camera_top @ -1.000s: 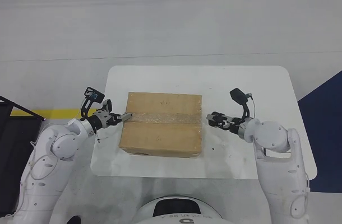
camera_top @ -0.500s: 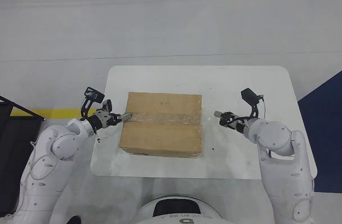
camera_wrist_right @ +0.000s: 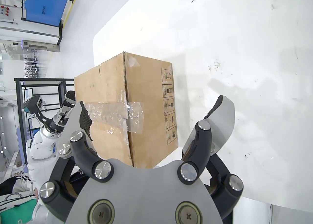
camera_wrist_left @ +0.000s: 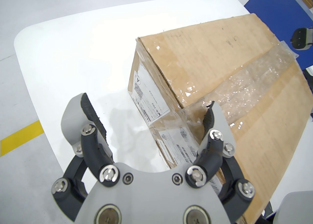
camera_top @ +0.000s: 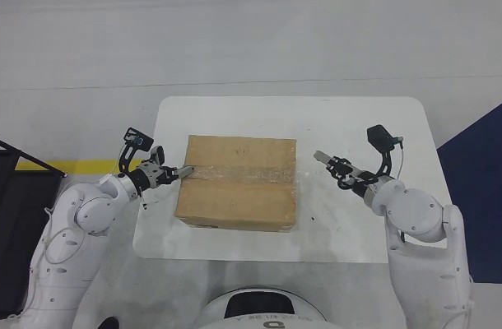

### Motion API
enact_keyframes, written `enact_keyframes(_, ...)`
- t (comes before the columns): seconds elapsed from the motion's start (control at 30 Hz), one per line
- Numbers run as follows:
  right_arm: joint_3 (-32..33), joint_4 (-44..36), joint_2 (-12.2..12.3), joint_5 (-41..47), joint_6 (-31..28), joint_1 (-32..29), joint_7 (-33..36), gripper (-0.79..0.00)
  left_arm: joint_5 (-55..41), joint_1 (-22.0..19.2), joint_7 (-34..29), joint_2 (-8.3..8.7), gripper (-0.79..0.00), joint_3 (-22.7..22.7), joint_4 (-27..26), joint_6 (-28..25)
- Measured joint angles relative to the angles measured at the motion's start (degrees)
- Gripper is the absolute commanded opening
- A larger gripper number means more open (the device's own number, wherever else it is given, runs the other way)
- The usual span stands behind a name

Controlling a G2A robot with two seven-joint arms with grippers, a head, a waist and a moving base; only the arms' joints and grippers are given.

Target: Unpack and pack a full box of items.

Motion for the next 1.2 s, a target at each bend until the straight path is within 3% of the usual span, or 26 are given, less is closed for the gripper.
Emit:
enact_keyframes(0.1,-0.83,-1.14,-0.33,1.12,-1.13,0.78,-1.12,0.000,0.00,0.00,0.00,0.00,0.000,0.00,0.00,0.00)
enact_keyframes(0.2,-5.30,-2.71,-0.98,10.69,-10.37,2.83,-7.75,0.000,0.00,0.00,0.00,0.00,0.000,0.00,0.00,0.00)
enact_keyframes(0.27,-9.23,-0.07,-1.21,17.63,-16.31,6.02,-8.60,0.000,0.00,0.00,0.00,0.00,0.000,0.00,0.00,0.00)
enact_keyframes(0.33,-13.15,2.89,-1.53,20.99,-17.98,9.71,-8.31,0.000,0.00,0.00,0.00,0.00,0.000,0.00,0.00,0.00)
enact_keyframes(0.57,-31.01,20.68,-4.31,28.75,-16.50,24.33,-11.55,0.000,0.00,0.00,0.00,0.00,0.000,0.00,0.00,0.00)
enact_keyframes(0.73,-39.68,29.69,-6.44,34.28,-16.07,29.92,-14.01,0.000,0.00,0.00,0.00,0.00,0.000,0.00,0.00,0.00)
enact_keyframes(0.9,-43.40,33.64,-7.39,33.71,-12.94,33.31,-14.89,0.000,0.00,0.00,0.00,0.00,0.000,0.00,0.00,0.00)
enact_keyframes(1.2,-45.80,36.23,-8.25,33.79,-10.80,33.88,-18.96,0.000,0.00,0.00,0.00,0.00,0.000,0.00,0.00,0.00)
